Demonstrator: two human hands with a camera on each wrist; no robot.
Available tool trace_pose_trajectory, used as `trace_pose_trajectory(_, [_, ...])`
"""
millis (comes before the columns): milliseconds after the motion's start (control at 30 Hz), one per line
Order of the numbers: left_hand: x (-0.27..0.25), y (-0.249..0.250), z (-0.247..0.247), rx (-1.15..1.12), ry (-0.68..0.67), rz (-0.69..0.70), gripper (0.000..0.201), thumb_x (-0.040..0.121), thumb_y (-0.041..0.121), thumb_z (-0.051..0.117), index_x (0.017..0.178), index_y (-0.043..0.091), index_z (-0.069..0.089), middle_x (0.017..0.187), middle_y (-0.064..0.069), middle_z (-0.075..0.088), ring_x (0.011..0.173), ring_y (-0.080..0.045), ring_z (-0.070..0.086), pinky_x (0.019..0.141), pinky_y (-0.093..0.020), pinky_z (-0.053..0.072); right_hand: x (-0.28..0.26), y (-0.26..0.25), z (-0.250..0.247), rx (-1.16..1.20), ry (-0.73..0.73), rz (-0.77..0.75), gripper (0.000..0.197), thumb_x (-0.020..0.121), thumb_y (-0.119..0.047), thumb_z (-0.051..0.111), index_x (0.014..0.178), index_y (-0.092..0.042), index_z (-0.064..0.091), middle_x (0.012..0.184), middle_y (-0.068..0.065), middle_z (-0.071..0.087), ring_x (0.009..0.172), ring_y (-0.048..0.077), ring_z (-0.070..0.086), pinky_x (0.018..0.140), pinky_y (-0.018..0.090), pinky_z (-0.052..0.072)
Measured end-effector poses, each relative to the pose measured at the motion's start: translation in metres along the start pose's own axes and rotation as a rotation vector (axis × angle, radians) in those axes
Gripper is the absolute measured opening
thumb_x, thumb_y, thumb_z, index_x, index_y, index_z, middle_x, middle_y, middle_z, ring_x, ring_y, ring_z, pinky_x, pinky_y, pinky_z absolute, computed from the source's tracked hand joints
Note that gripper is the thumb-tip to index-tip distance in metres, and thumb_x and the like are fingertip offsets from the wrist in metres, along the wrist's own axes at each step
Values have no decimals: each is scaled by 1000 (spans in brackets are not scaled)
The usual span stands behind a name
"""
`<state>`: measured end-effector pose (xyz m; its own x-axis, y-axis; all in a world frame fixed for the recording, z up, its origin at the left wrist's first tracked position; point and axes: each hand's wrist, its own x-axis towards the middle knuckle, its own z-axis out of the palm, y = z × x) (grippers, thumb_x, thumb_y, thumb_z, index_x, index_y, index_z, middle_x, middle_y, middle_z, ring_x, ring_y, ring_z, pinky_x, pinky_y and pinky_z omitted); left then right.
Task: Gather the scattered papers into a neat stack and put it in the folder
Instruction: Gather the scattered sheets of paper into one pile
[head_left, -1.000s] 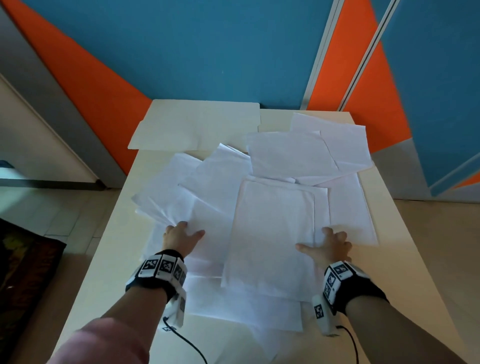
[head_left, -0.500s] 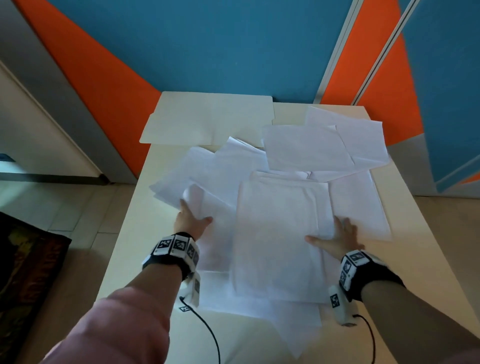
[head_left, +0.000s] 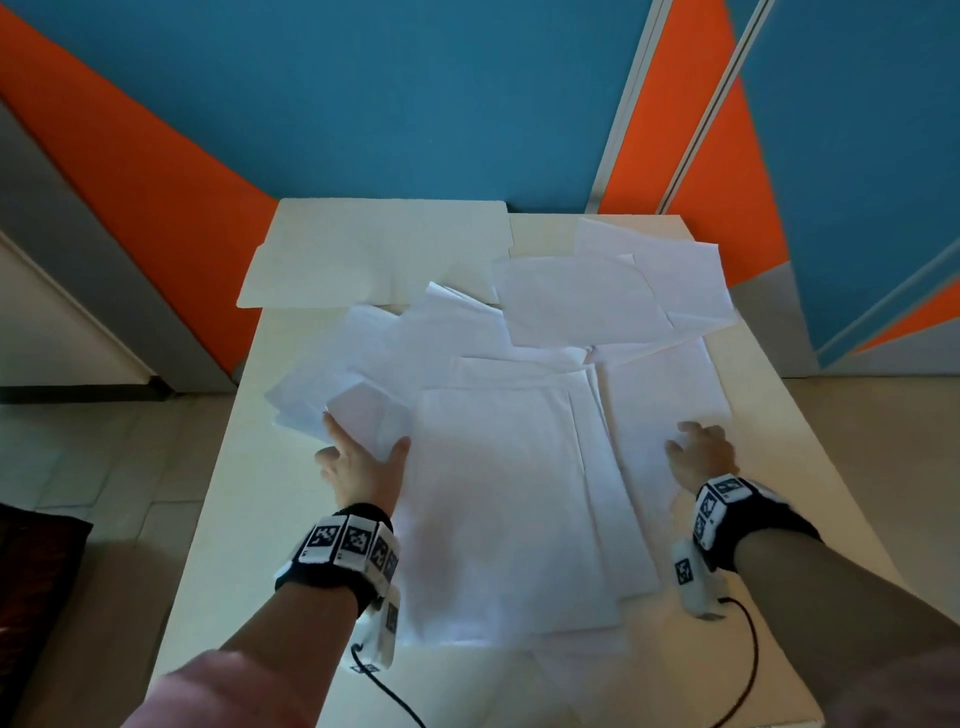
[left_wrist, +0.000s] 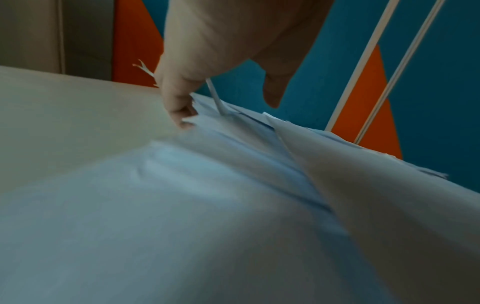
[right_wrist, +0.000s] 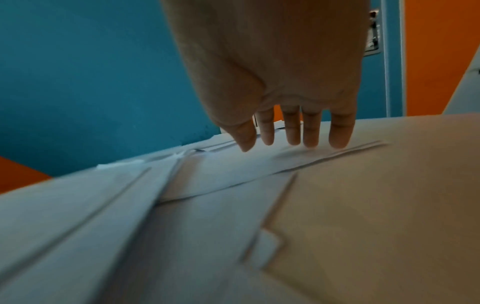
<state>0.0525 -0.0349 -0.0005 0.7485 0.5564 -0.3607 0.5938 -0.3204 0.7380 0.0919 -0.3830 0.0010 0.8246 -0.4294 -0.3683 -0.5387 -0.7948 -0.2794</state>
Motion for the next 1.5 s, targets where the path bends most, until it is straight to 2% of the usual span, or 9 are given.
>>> trace_pose_trajectory(367, [-13,15,42,110,110,-25,112,72,31,76,150,23,-4,146,-27,16,128,-42,29,105,-49,29,-3,-16,15,-40,-120,-325,26,90,-10,46,95,1,69,107,23,66,99,36,61,78,35,45])
trace_pose_trajectory(533, [-11,15,47,305,215,58,110,72,42,73,151,20,0,155,-24,3,141,-40,14,111,-51,18,57,7,-24,-12,18,-198,41,84,-27,62,124,-19,57,138,13,39,129,35,40,103,46,38])
trace_pose_trajectory(767, [-9,35,91,722,-241,303,93,74,64,57,149,31,12,159,-11,-3,146,-33,-3,115,-56,11,68,5,-3,-239,-265,-363,67,89,-51,48,147,-37,18,160,1,-4,148,25,-4,112,59,16])
trace_pose_trajectory(900, [-7,63,108,839,-149,208,90,65,68,63,139,26,34,147,-17,21,137,-37,20,106,-53,28,60,3,16,-230,-296,-578,48,89,-33,47,137,-29,43,155,12,22,144,29,18,107,55,31])
trace_pose_trajectory(967, [-2,80,113,832,-83,238,76,70,63,63,130,20,46,138,-16,30,130,-36,29,103,-49,31,74,-3,6,-140,-236,-603,23,84,-19,52,100,-25,68,128,16,55,126,32,46,94,45,45])
trace_pose_trajectory(1033, [6,100,119,702,-71,267,65,76,51,64,128,14,47,135,-16,35,125,-36,37,101,-46,34,94,-13,-12,-12,-81,-548,18,80,-7,54,78,-18,69,103,19,64,103,35,60,82,36,47])
trace_pose_trajectory(1200, [34,151,147,300,-165,297,60,83,29,65,134,10,38,133,-20,41,119,-37,48,99,-39,37,139,-37,-38,147,29,-344,48,80,-16,67,125,-5,54,130,22,42,122,35,45,100,35,38])
trace_pose_trajectory(1333, [63,168,168,-5,-164,49,61,86,31,61,137,11,36,133,-16,52,121,-33,51,98,-36,40,169,-45,-47,428,152,152,75,76,-34,72,133,-2,35,138,23,33,127,40,39,101,48,38])
trace_pose_trajectory(1500, [79,159,186,113,-129,21,42,81,16,62,121,4,56,120,-15,64,113,-31,58,89,-31,44,194,-59,-50,398,105,315,114,71,-43,75,148,-5,0,149,18,23,138,35,27,108,48,29])
